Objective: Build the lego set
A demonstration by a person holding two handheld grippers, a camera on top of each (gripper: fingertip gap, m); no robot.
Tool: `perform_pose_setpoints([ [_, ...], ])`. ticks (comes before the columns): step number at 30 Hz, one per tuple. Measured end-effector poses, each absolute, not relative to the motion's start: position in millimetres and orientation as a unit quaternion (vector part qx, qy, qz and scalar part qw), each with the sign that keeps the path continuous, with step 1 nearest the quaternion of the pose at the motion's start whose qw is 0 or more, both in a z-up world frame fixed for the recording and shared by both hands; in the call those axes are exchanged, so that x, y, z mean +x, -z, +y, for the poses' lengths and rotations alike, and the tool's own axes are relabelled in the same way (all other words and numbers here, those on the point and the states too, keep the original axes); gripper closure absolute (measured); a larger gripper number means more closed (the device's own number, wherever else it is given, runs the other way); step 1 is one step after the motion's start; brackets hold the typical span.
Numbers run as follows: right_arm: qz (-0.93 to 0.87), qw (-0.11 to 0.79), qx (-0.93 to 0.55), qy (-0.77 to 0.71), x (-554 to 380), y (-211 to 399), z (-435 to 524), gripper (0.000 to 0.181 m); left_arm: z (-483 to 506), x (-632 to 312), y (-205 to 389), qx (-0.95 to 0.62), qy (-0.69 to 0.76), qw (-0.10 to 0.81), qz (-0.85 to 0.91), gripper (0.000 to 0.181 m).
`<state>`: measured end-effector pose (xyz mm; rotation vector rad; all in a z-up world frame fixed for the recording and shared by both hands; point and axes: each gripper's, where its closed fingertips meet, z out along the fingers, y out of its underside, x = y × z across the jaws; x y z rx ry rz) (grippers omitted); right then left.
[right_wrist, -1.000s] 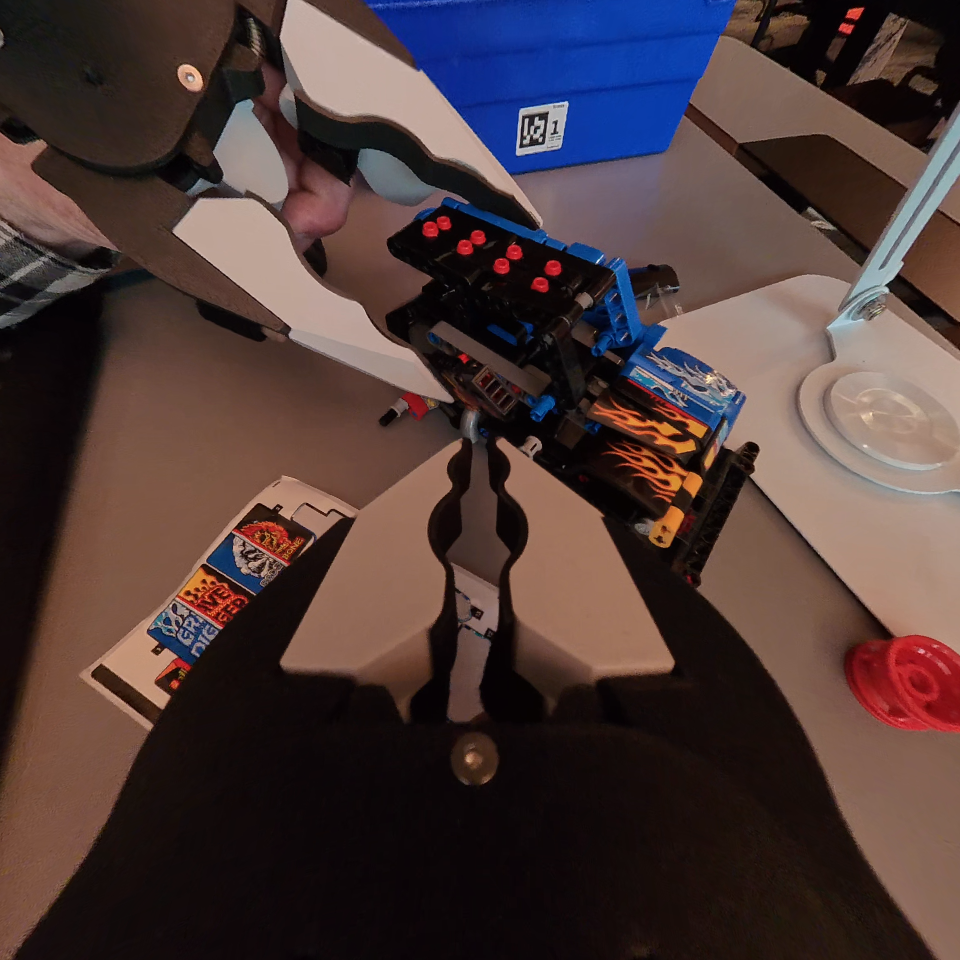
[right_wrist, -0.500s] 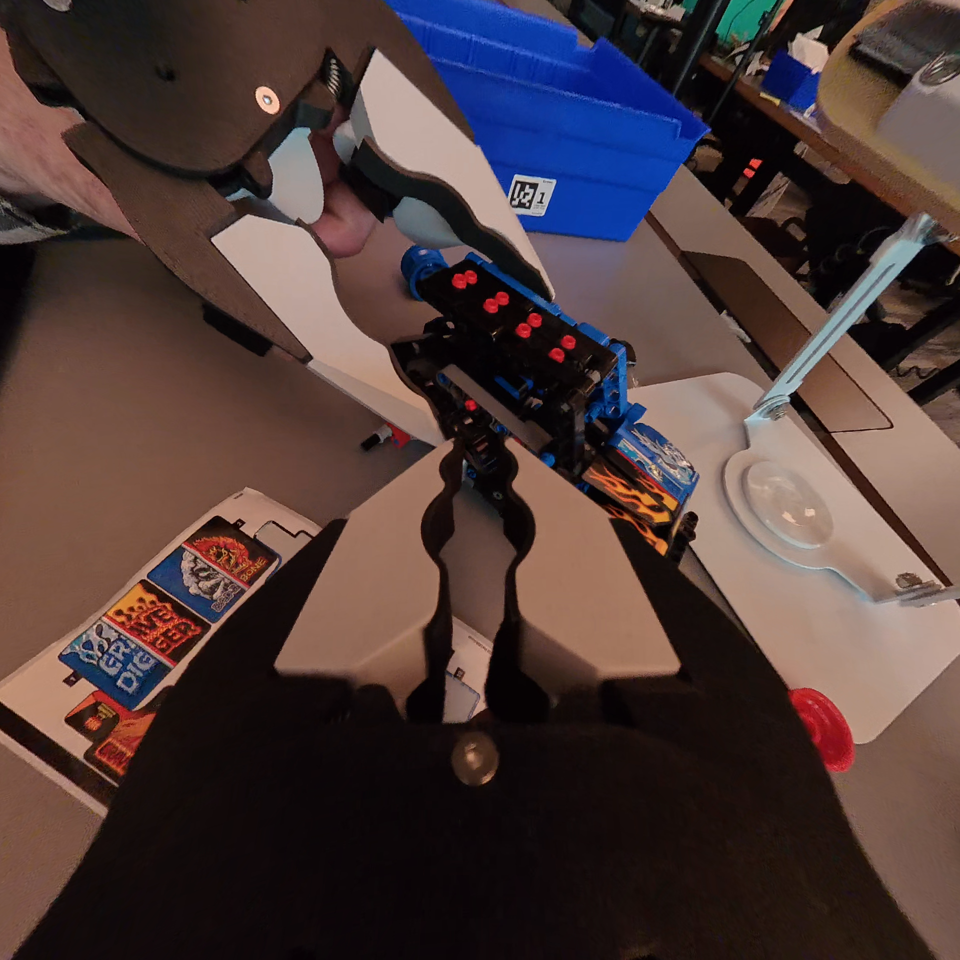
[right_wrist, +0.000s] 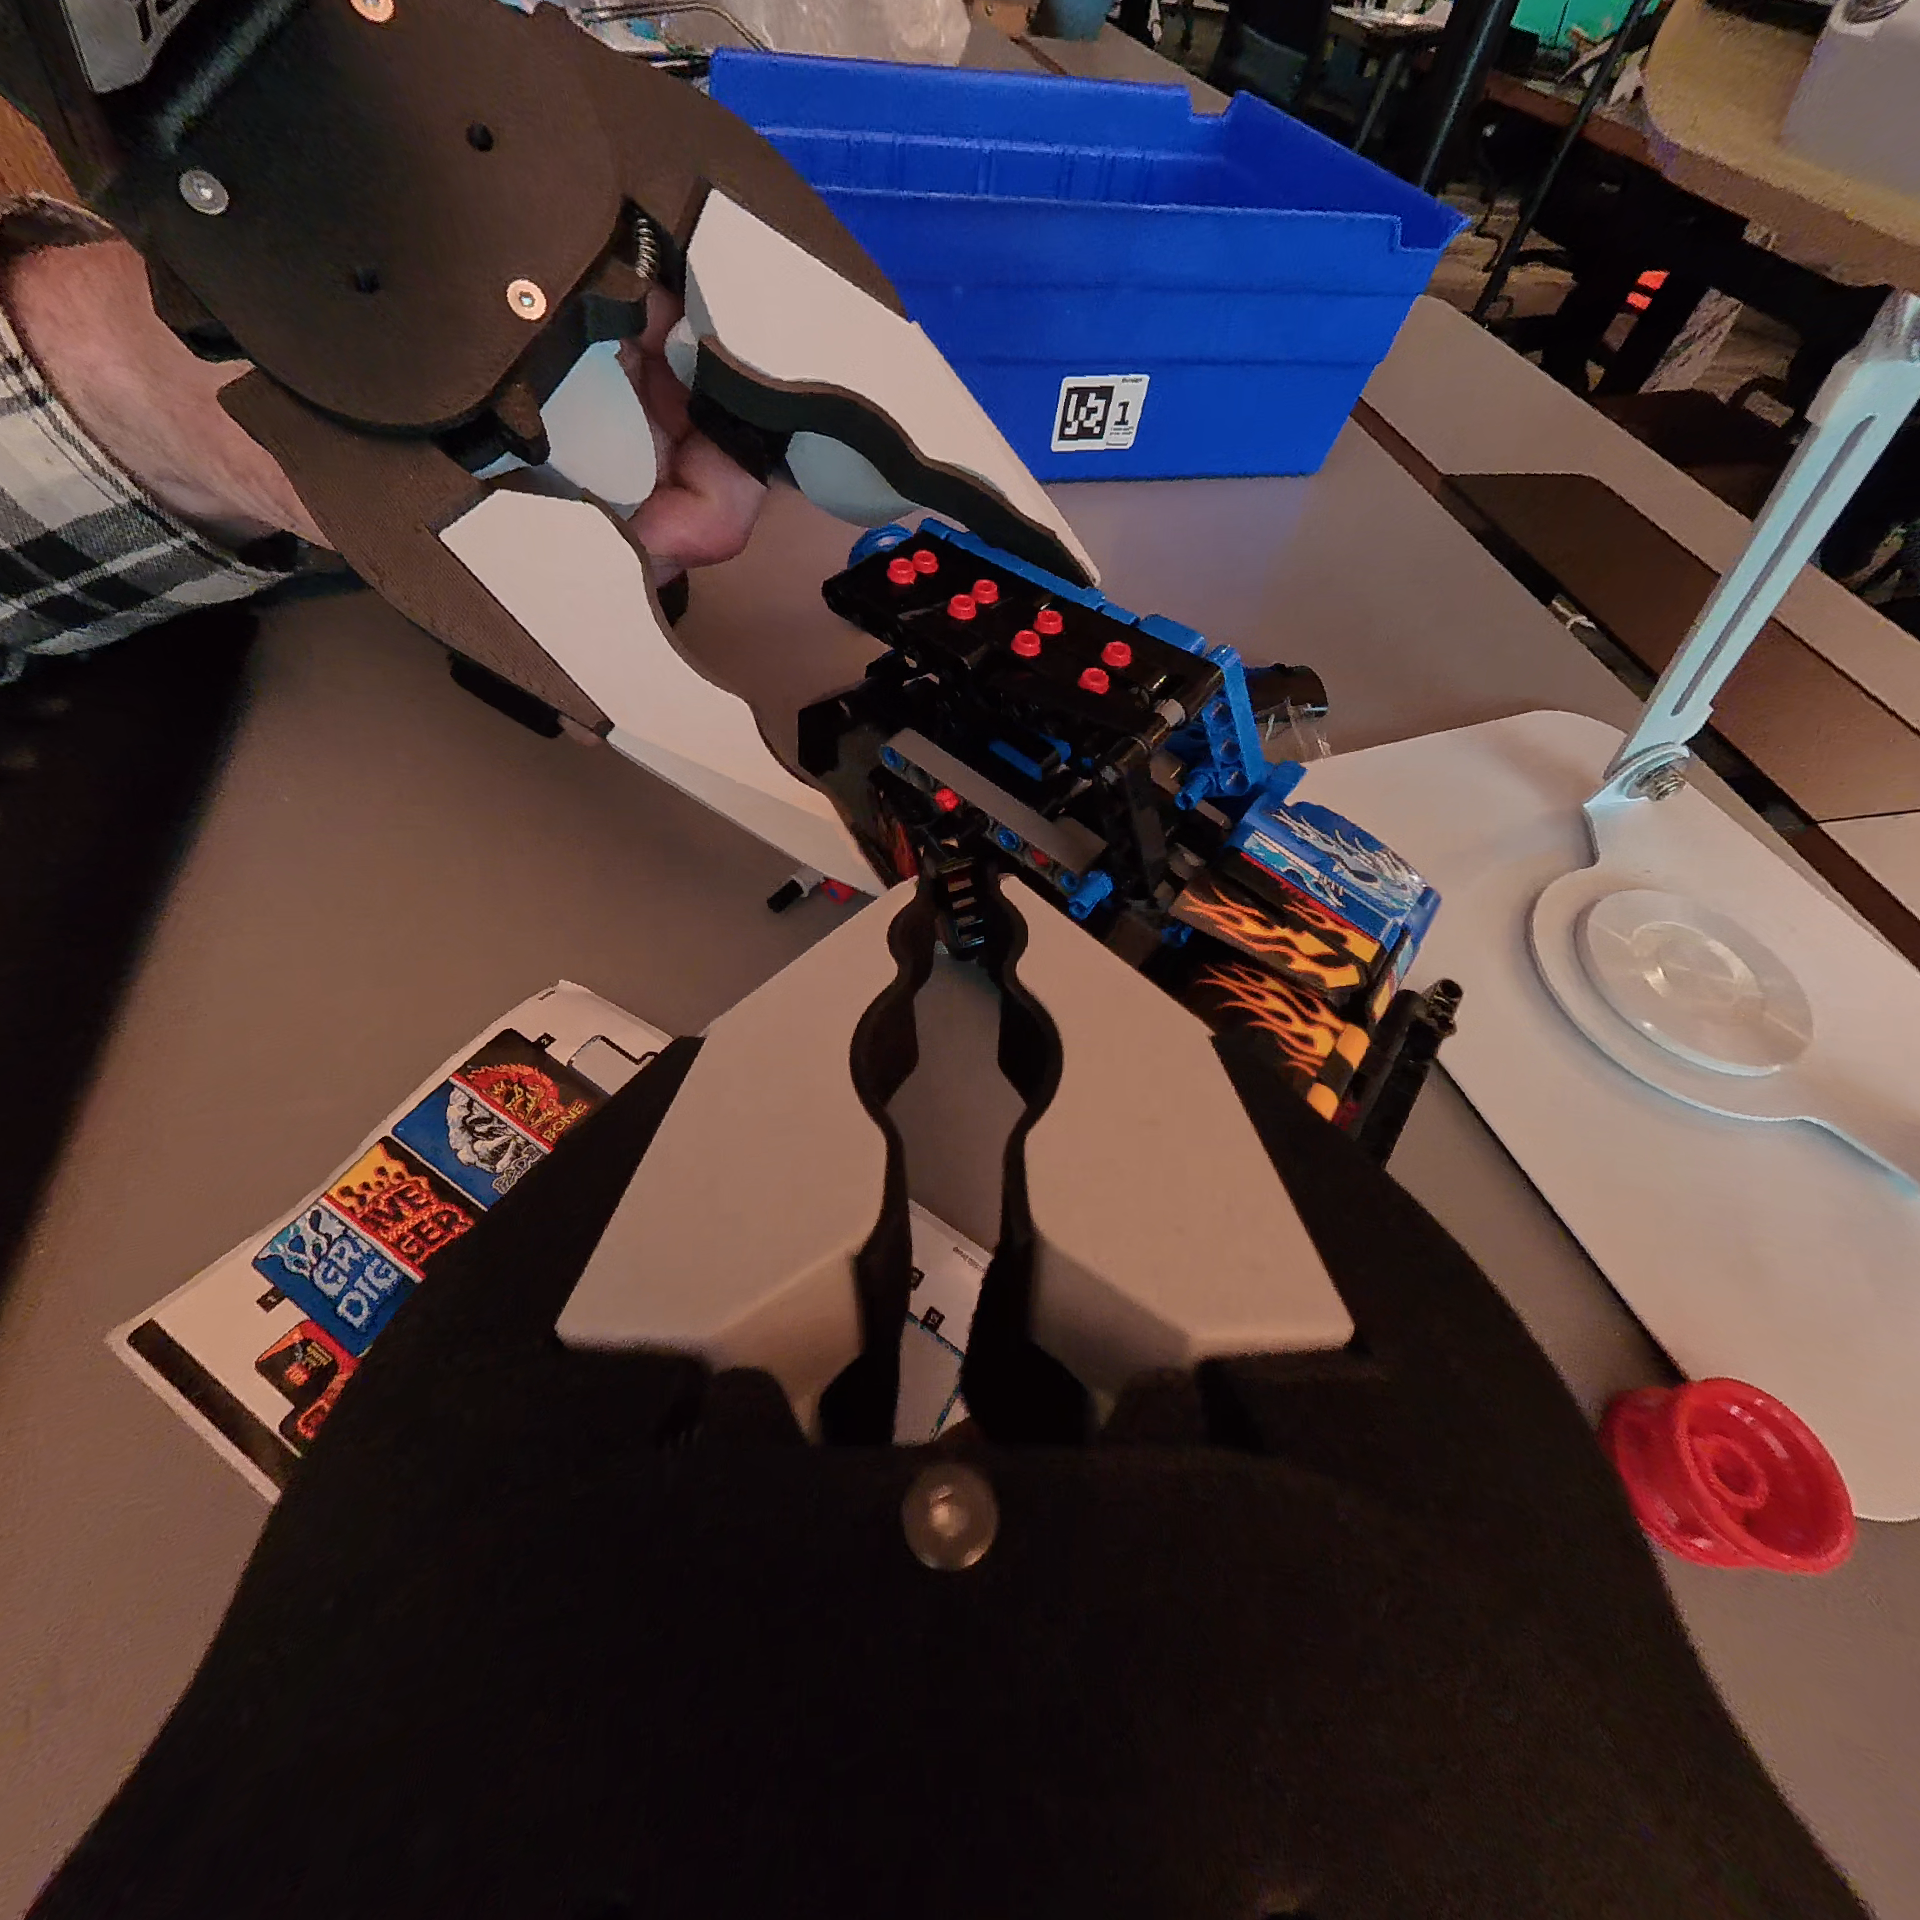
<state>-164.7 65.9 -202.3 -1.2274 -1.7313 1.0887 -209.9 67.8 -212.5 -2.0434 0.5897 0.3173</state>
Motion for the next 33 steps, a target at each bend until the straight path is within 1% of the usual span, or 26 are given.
perform_pose_setpoints([
  [5,-0.667,0.367,-0.476,-0.442,-161.2,193.9,66.9,0.175,67.5,-209.9,212.5,-0.836,-0.127,0.476,0.24,0.098],
  [18,-0.672,0.336,-0.48,-0.454,-157.0,200.3,66.2,0.175,67.5,-210.7,212.5,-0.837,-0.127,0.477,0.238,0.098],
  [33,-0.664,0.331,-0.487,-0.461,-156.8,200.9,68.8,0.175,67.2,-211.0,213.4,-0.837,-0.126,0.476,0.237,0.094],
])
